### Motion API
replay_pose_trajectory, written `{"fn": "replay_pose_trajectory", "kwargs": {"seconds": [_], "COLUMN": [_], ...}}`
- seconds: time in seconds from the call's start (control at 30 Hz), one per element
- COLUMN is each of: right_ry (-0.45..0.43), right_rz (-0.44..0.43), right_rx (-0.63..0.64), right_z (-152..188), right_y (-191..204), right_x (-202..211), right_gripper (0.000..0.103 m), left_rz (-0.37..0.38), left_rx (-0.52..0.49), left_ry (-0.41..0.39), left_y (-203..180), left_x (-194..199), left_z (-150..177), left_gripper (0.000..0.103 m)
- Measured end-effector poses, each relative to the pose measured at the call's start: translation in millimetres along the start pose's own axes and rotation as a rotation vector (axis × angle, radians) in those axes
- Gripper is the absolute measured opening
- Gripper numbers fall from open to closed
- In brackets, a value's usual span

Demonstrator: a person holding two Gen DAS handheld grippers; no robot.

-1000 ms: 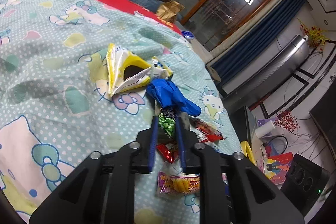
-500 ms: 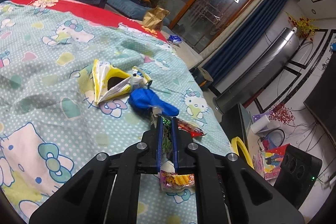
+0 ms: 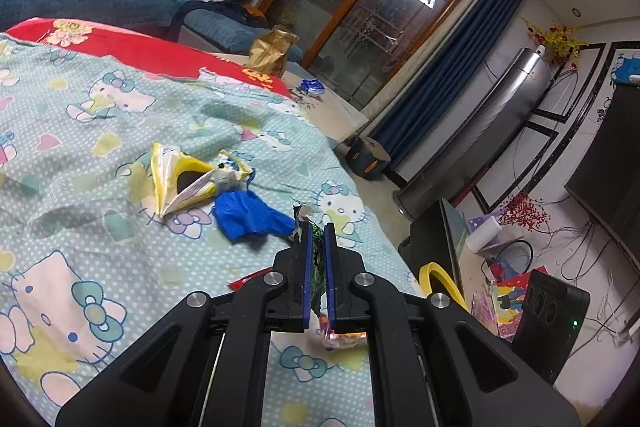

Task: Collect trash
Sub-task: 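Carry the green packet and wrapper over the yellow bin and release both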

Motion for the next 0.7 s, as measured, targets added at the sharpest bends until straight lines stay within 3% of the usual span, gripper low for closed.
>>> {"fn": "replay_pose_trajectory", "kwargs": {"seconds": [0.7], "right_ry": [-0.124], "right_rz": [0.117], "right_rx": [-0.135], "right_z": [-16], "right_y": [-80], "right_x": [52], "right_gripper": [0.009], "left_rz": [0.074], "left_rx": [-0.123], "left_ry": [0.040], "left_y": [-68], "left_x": [-17], "left_z": [15], "left_gripper": [0.005]}}
Point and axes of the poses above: each gripper's, at about its wrist camera, not at the fingertips, and x roughly against the way its jaws point, y to its left, z to its underside, the point moved 8 cm from there along -x, roughly the way its jaws point, and after that the axes turned 4 degrees about -z, right-handed, at the moved point
